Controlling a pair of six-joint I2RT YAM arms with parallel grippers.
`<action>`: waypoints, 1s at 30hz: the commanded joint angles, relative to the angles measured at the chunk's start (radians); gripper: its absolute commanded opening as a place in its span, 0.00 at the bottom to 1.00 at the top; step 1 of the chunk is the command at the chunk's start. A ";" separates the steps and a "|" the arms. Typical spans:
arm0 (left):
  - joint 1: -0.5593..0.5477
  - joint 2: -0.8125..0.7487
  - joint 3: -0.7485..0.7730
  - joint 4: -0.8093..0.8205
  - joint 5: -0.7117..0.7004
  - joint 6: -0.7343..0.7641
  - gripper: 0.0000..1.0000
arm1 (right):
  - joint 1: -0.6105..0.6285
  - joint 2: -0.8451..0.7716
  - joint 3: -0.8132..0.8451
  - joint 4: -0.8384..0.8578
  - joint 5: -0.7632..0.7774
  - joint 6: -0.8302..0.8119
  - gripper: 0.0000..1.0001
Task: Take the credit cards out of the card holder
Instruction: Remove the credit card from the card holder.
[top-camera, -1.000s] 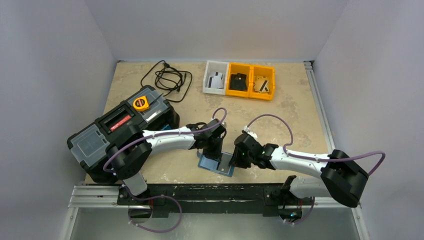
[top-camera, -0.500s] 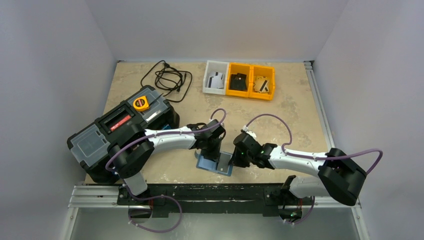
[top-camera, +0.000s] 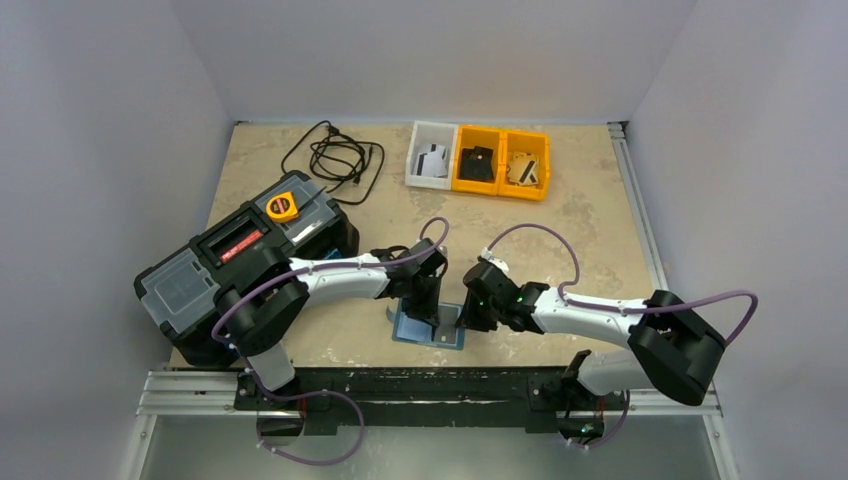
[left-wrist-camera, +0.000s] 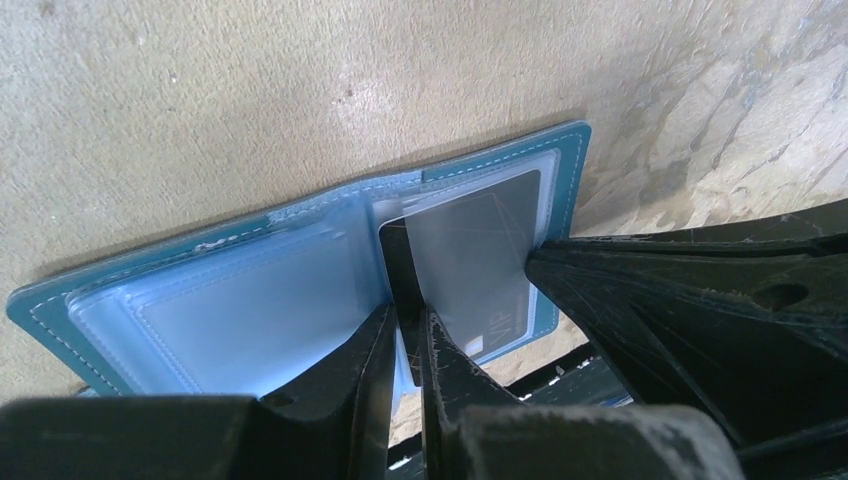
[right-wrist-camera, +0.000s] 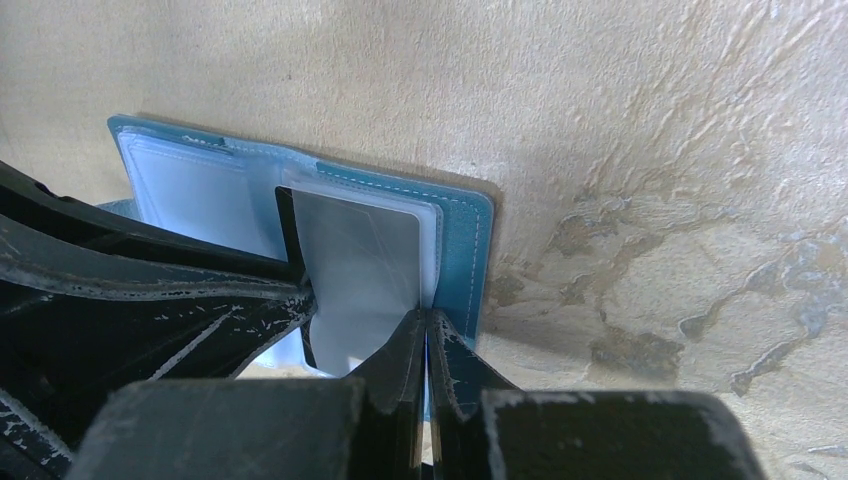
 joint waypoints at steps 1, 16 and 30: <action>-0.005 -0.011 -0.017 0.091 0.064 -0.029 0.11 | 0.000 0.037 0.000 0.004 0.017 -0.017 0.00; 0.039 -0.091 -0.040 0.035 0.068 0.002 0.00 | -0.025 0.001 -0.020 -0.059 0.069 -0.013 0.00; 0.084 -0.128 -0.098 0.032 0.082 0.016 0.00 | -0.048 -0.002 -0.028 -0.065 0.071 -0.031 0.00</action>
